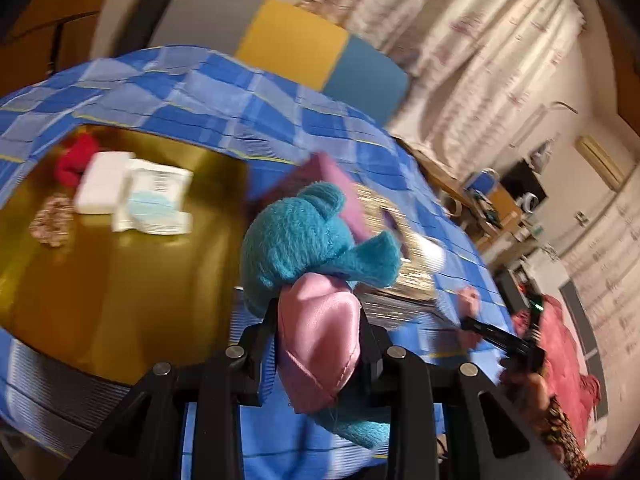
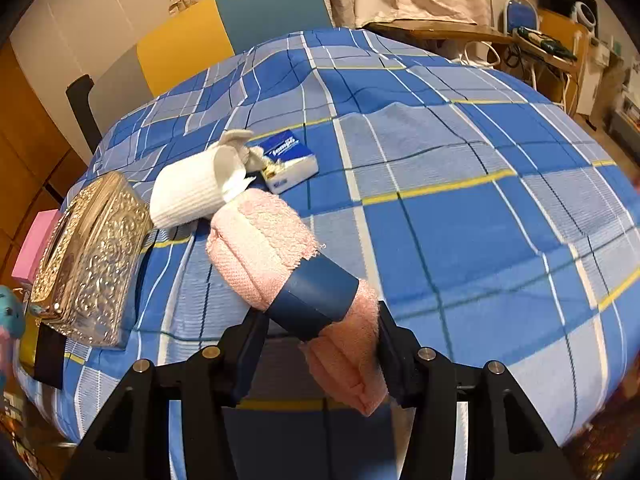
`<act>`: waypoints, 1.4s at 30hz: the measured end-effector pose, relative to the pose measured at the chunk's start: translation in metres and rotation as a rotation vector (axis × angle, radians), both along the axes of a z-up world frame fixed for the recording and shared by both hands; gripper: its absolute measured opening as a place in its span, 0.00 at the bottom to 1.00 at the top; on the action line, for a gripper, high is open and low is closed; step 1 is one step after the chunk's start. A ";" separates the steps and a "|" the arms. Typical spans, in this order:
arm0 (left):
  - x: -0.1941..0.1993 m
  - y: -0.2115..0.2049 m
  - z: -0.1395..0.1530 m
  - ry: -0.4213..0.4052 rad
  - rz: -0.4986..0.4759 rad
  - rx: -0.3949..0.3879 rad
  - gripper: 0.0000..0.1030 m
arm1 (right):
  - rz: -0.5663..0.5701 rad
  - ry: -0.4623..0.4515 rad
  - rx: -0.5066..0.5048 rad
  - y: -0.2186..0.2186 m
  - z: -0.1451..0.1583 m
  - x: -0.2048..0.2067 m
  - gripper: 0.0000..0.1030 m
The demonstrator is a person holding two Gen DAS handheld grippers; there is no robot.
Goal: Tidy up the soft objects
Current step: 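Carry the teal plush into the gold tray and open the left tool while the right tool carries the towel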
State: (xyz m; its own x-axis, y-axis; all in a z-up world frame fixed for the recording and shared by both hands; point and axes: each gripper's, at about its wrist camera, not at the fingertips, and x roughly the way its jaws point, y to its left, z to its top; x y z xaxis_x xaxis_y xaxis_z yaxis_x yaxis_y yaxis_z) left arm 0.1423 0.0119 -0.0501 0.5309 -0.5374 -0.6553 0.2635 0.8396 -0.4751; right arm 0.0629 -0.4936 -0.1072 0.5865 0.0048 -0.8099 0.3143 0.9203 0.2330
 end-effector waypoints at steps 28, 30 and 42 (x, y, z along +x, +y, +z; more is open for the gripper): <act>0.065 0.154 -0.049 0.101 0.397 0.313 0.47 | 0.053 -0.164 -0.012 0.105 0.085 -0.046 0.51; 0.053 0.158 -0.045 0.075 0.426 0.261 0.50 | 0.074 -0.188 -0.001 0.118 0.094 -0.045 0.51; -0.024 0.121 -0.033 -0.073 0.433 0.162 0.50 | 0.340 -0.214 0.078 0.236 0.123 0.002 0.51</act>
